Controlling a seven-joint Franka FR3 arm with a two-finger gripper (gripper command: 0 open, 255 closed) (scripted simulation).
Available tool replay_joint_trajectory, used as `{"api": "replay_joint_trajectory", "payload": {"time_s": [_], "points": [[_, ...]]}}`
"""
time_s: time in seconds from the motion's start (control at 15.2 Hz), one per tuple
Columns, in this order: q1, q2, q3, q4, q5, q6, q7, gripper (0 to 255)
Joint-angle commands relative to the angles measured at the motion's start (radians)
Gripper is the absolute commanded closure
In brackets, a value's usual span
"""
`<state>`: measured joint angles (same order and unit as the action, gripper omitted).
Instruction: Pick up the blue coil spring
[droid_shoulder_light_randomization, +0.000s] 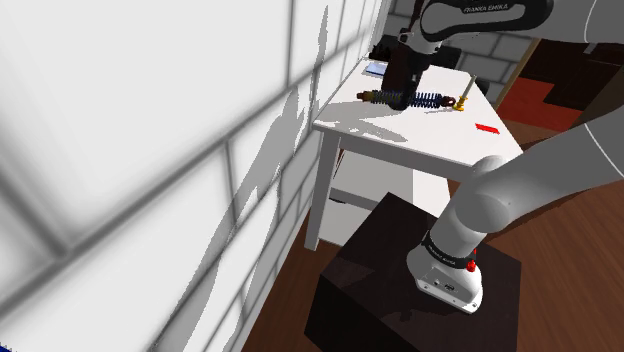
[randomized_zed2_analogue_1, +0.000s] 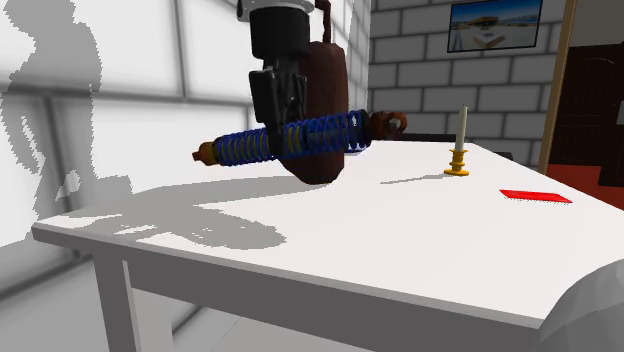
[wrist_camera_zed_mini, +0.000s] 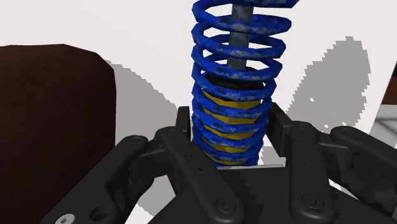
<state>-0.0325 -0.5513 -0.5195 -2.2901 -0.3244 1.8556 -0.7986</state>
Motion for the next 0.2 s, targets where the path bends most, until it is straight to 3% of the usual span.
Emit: {"api": "replay_joint_trajectory", "payload": {"time_s": [0.0,0.13], "points": [[0.001,-0.002,0.005,0.026,0.004,-0.028,-0.004,255],[0.001,-0.002,0.006,0.028,0.004,-0.030,-0.004,255]]}}
